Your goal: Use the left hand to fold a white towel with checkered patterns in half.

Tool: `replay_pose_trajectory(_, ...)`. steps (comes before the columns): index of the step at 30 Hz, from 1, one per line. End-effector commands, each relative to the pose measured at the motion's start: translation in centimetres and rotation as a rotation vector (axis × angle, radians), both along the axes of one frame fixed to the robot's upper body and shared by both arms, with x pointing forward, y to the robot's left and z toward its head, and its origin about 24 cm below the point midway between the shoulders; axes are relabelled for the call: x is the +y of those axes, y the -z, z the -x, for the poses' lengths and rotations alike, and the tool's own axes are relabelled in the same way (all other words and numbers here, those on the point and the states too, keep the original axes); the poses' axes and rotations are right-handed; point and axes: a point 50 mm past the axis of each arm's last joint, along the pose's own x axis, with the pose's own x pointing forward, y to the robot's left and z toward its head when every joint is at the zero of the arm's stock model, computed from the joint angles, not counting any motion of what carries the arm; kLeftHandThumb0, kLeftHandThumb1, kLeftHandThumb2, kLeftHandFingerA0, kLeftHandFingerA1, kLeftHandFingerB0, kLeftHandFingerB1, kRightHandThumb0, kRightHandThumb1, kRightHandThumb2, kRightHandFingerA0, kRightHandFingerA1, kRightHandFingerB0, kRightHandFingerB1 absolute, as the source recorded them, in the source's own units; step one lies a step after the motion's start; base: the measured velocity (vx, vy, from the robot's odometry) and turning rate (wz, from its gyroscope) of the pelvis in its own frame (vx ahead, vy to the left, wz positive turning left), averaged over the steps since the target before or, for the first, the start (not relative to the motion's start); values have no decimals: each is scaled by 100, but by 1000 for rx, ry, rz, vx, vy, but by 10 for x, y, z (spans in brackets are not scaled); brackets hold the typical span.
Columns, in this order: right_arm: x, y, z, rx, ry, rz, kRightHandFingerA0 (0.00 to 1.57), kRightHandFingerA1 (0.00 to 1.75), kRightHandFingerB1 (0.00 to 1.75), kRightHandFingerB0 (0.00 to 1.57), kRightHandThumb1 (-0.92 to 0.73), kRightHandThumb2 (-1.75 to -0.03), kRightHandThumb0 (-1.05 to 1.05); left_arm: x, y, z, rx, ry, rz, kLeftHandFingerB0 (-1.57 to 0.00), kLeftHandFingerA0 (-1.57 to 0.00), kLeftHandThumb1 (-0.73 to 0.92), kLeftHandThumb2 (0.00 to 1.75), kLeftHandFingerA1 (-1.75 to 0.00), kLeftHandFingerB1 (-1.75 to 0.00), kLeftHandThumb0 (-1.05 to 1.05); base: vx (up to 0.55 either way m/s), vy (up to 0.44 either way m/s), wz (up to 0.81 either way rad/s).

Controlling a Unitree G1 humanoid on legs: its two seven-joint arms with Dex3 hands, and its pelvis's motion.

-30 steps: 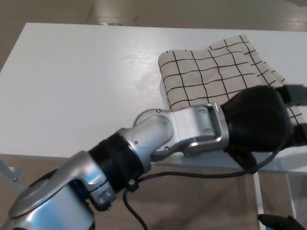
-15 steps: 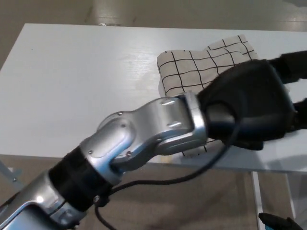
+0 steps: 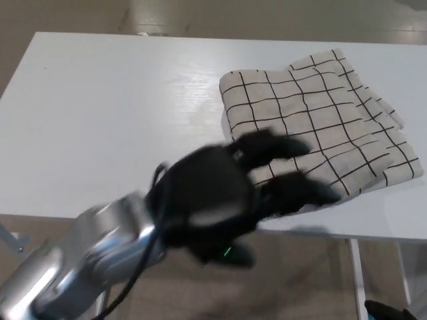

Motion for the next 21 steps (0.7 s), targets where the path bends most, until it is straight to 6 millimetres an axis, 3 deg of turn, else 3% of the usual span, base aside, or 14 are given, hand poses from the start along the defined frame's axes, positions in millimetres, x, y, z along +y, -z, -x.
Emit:
replay_pose_trajectory(1,-13,32,54,261,98,-12,38,66,54,43,-80,-63,-45,125,29,126,1071,51,530,-34,-16,38,65,-36,-44,-52,0,0,0)
replay_pose_trajectory(2,-12,33,55,266,97,-10,38,66,54,43,-80,-63,-45,132,36,124,1111,-4,518,-54,-20,37,60,-36,-45,-41,0,0,0)
replay_pose_trajectory(5,-13,36,66,299,95,-6,38,67,54,43,-80,-63,-46,164,53,139,1270,-152,476,-67,-23,42,52,-31,-41,-24,0,0,0)
replay_pose_trajectory(8,-13,37,67,307,90,-11,38,67,55,43,-79,-63,-47,173,66,138,1315,-207,402,-71,-25,42,53,-31,-42,-21,0,0,0)
replay_pose_trajectory(9,-13,37,68,310,83,-11,37,66,54,42,-80,-63,-46,185,91,137,1374,-317,334,-72,-28,43,53,-32,-42,-26,0,0,0)
replay_pose_trajectory(11,-13,37,68,310,81,-9,37,66,54,42,-80,-63,-46,189,102,138,1399,-357,314,-72,-28,43,53,-32,-42,-26,0,0,0)
replay_pose_trajectory(15,-14,37,65,308,80,-1,37,65,54,42,-80,-63,-46,197,134,137,1474,-486,318,-69,-30,43,53,-32,-41,-29,0,0,0)
replay_pose_trajectory(16,-14,36,63,301,82,3,38,67,54,42,-79,-63,-46,202,162,138,1479,-649,319,-50,-26,37,65,-40,-46,-49,0,0,0)
replay_pose_trajectory(17,-13,36,63,298,82,3,38,67,54,42,-79,-63,-46,204,177,139,1476,-735,308,-50,-26,37,65,-40,-46,-49,0,0,0)
replay_pose_trajectory(18,-13,36,65,300,83,0,38,67,54,42,-79,-63,-46,206,190,142,1461,-824,305,-45,-28,42,54,-32,-37,-43,0,0,0)
replay_pose_trajectory(19,-11,37,66,304,84,-8,38,67,54,42,-79,-64,-45,209,206,147,1431,-934,320,-32,-20,38,67,-39,-44,-54,0,0,0)
replay_pose_trajectory(21,-10,38,66,306,84,-12,38,67,54,42,-79,-64,-46,211,215,148,1414,-1004,342,-26,-19,38,67,-39,-43,-56,0,0,0)
